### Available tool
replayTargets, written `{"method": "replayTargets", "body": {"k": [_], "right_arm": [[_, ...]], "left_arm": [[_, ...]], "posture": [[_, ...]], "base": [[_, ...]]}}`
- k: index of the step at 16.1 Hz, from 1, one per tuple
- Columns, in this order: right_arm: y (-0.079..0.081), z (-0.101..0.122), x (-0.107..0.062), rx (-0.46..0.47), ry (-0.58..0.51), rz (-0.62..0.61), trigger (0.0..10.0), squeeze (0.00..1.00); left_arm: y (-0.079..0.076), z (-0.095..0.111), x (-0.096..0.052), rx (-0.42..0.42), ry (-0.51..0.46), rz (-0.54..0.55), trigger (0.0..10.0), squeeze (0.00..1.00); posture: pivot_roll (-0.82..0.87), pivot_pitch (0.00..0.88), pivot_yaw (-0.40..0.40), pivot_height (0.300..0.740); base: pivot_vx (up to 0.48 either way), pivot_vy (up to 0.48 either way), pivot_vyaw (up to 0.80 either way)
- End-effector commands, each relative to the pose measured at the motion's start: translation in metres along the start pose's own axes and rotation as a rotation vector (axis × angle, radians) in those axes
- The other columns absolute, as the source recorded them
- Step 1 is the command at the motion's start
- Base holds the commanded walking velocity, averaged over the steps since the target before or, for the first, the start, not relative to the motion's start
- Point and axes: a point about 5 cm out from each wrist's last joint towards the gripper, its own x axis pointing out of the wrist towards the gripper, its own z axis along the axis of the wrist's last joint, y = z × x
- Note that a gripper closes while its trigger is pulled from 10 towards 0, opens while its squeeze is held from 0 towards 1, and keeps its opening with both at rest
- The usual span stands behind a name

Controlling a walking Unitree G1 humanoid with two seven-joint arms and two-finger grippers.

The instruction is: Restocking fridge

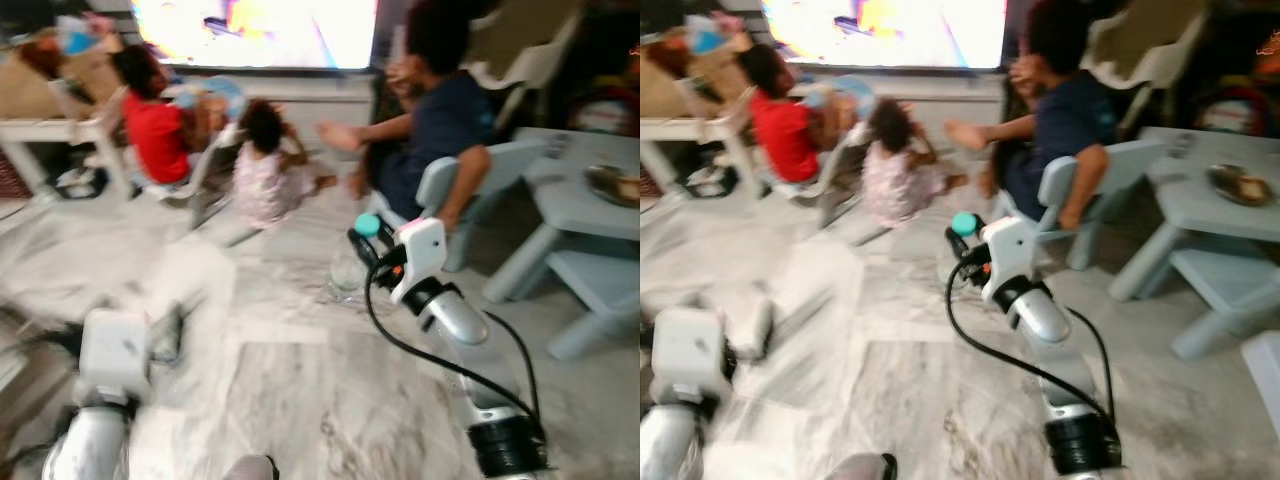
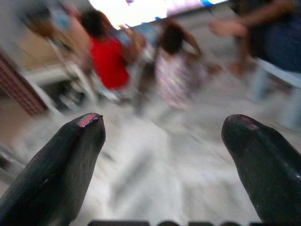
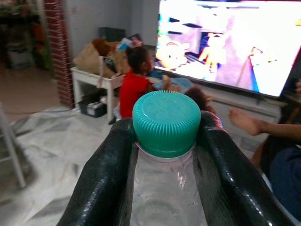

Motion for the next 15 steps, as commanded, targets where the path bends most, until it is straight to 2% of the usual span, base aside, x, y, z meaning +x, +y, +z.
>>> {"method": "replayTargets", "body": {"k": [1, 2, 3, 4, 5, 6, 7, 8, 9, 11, 12, 13, 14, 15], "right_arm": [[-0.004, 0.005, 0.002, 0.002, -0.02, -0.003, 10.0, 0.0], [-0.004, 0.005, 0.003, 0.005, -0.018, 0.0, 10.0, 0.0], [-0.002, 0.004, 0.004, 0.009, -0.017, 0.006, 10.0, 0.0], [-0.002, 0.004, 0.005, 0.01, -0.017, 0.007, 10.0, 0.0], [0.001, 0.003, 0.006, 0.02, -0.015, 0.015, 10.0, 0.0], [0.002, 0.003, 0.007, 0.024, -0.015, 0.017, 10.0, 0.0], [0.004, 0.003, 0.008, 0.031, -0.016, 0.025, 10.0, 0.0], [0.004, 0.003, 0.009, 0.032, -0.016, 0.026, 10.0, 0.0], [0.004, 0.003, 0.011, 0.034, -0.017, 0.029, 10.0, 0.0], [0.004, 0.004, 0.013, 0.035, -0.022, 0.03, 10.0, 0.0], [0.003, 0.005, 0.014, 0.036, -0.024, 0.03, 10.0, 0.0], [0.002, 0.005, 0.015, 0.036, -0.025, 0.03, 10.0, 0.0], [0.002, 0.005, 0.016, 0.037, -0.026, 0.03, 10.0, 0.0], [0.002, 0.005, 0.016, 0.038, -0.026, 0.03, 10.0, 0.0]], "left_arm": [[-0.004, 0.004, -0.006, -0.015, 0.015, -0.079, 10.0, 0.0], [-0.009, 0.001, -0.021, 0.005, 0.065, -0.195, 10.0, 0.0], [-0.006, -0.004, -0.032, 0.065, 0.106, -0.222, 10.0, 0.0], [-0.005, -0.005, -0.034, 0.08, 0.112, -0.221, 10.0, 0.0], [0.001, -0.013, -0.047, 0.033, 0.222, -0.285, 10.0, 0.0], [0.0, -0.015, -0.052, 0.011, 0.272, -0.308, 10.0, 0.0], [-0.003, -0.026, -0.074, 0.047, 0.451, -0.458, 10.0, 0.0], [-0.004, -0.029, -0.081, 0.079, 0.492, -0.533, 10.0, 0.0], [-0.007, -0.036, -0.106, 0.061, 0.639, -0.736, 10.0, 0.0], [-0.006, -0.039, -0.131, 0.071, 0.76, -0.93, 10.0, 0.0], [0.011, -0.043, -0.159, 0.1, 0.928, -1.059, 10.0, 0.0], [0.032, -0.047, -0.175, 0.121, 1.082, -1.106, 10.0, 0.0], [0.066, -0.053, -0.175, 0.251, 1.167, -1.04, 10.0, 0.0], [0.078, -0.054, -0.173, 0.3, 1.19, -1.004, 10.0, 0.0]], "posture": [[0.11, 0.0, -0.032, 0.74], [0.13, 0.0, -0.031, 0.74], [0.14, 0.0, -0.031, 0.74], [0.14, 0.0, -0.031, 0.74], [0.16, 0.0, -0.038, 0.74], [0.16, 0.0, -0.038, 0.74], [0.16, 0.0, -0.04, 0.74], [0.16, 0.0, -0.04, 0.74], [0.17, 0.0, -0.044, 0.74], [0.17, 0.0, -0.044, 0.74], [0.18, 0.0, -0.045, 0.74], [0.19, 0.0, -0.047, 0.74], [0.2, 0.0, -0.048, 0.74], [0.2, 0.0, -0.047, 0.74]], "base": [[0.0, 0.0, 0.49], [0.0, 0.0, 0.0], [0.0, 0.0, 0.0], [0.0, 0.0, 0.0], [0.0, 0.0, 0.0], [0.0, 0.0, 0.0], [0.0, 0.0, 0.0], [0.0, 0.0, 0.0], [0.0, 0.0, 0.0], [0.0, 0.0, 0.0], [0.0, 0.0, 0.0], [0.0, 0.0, 0.0], [0.0, 0.0, 0.0], [0.0, 0.0, 0.0]]}}
